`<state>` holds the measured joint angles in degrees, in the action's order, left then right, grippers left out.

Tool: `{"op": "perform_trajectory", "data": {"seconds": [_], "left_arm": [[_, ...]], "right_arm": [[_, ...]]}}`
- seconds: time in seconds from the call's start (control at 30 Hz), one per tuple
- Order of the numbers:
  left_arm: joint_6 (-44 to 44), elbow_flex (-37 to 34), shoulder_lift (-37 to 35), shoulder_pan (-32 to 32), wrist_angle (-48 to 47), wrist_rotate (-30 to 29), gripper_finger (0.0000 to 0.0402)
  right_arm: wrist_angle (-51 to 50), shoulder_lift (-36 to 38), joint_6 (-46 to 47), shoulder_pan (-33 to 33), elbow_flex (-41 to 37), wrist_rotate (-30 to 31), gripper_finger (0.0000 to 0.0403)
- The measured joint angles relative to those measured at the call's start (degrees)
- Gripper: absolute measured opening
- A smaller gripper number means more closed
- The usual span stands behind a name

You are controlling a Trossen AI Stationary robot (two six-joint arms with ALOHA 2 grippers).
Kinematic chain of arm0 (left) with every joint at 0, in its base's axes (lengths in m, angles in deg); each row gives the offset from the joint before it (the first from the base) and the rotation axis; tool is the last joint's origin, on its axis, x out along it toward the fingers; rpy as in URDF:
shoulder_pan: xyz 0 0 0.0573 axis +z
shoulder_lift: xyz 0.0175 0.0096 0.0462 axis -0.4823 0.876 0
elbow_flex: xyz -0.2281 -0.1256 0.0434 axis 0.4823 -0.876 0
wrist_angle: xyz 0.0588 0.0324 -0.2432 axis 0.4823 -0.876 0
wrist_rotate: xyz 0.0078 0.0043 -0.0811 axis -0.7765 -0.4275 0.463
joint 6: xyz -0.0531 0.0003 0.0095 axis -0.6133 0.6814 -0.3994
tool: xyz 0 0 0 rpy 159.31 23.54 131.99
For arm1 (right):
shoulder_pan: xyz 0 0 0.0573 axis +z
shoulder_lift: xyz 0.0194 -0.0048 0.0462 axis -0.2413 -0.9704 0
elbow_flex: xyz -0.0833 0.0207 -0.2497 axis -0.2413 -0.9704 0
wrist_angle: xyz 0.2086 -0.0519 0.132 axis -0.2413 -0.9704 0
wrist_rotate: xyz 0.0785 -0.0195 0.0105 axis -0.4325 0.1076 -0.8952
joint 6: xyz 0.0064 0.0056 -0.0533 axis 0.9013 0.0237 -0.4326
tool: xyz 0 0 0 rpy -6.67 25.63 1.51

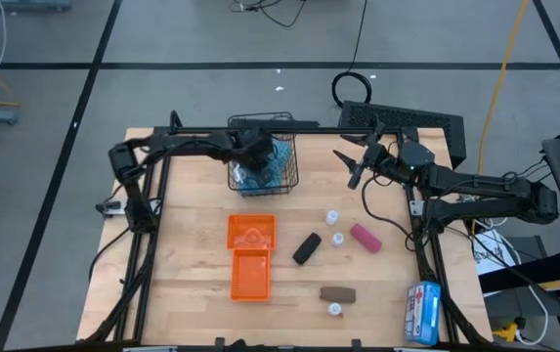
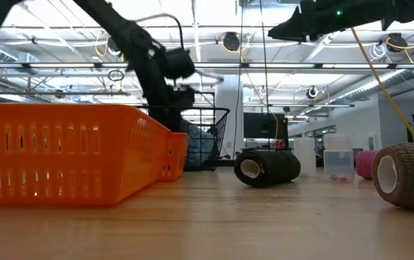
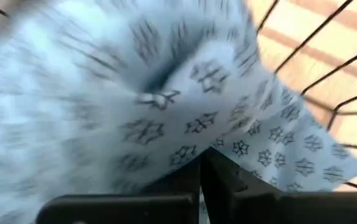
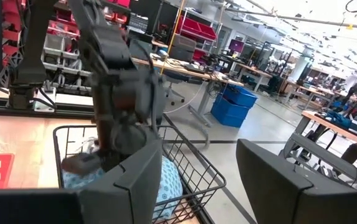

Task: Pick & Place Medicine items
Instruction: Put the blue patient gown into the black wire basket, then put the pink bandage into the top orange bin

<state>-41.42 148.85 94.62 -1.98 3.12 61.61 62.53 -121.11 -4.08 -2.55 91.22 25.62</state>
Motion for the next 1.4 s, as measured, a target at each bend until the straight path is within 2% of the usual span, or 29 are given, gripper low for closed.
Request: {"op": "perform_trajectory", "data": {"seconds": [0.2, 0.37, 0.5, 0.6, 0.8, 1.0, 1.13, 1.27, 1.4], "left_arm": [[3.12, 0.0, -10.09, -1.23, -0.02, -2.04, 0.0031], [4.93, -1.62, -18.99, -3.7, 3.49, 1.08, 0.0016], [5.19, -8.42, -27.58, -6.28, 12.53, 3.13, 0.0005], [4.94, -16.33, -34.58, -8.39, 18.35, 3.05, 0.0017], [0.87, -31.49, -49.01, -12.84, 27.06, -0.48, 0.0023], [-2.43, -40.79, -62.66, -15.84, 30.41, -1.5, 0.0004], [-2.63, -46.25, -69.03, -16.62, 35.04, -1.54, 0.0023], [-5.96, -51.17, -71.41, -16.71, 39.2, -1.48, 0.0039], [-10.54, -54.0, -70.79, -17.58, 39.56, -1.46, 0.0037]], "right_arm": [[-0.07, 0.01, 0.19, -0.02, 0.0, 0.14, 0.0196], [-0.7, 0.01, 0.4, 0.0, -0.01, 0.17, 0.0196], [-1.62, 0.0, 0.42, 0.0, -0.02, 0.2, 0.0197], [-2.0, 0.02, 0.54, 0.11, -0.02, 0.21, 0.0195], [-5.56, 1.9, 3.27, 1.63, -0.02, 0.22, 0.0196], [-12.12, 5.52, 4.78, 10.09, -0.03, 0.33, 0.0197], [-15.69, 6.19, 10.17, 17.66, -0.04, 0.33, 0.0203], [-20.06, 6.14, 13.38, 24.18, -0.04, 0.14, 0.0205], [-20.81, 6.14, 16.61, 28.37, -0.04, 0.27, 0.0201]]}}
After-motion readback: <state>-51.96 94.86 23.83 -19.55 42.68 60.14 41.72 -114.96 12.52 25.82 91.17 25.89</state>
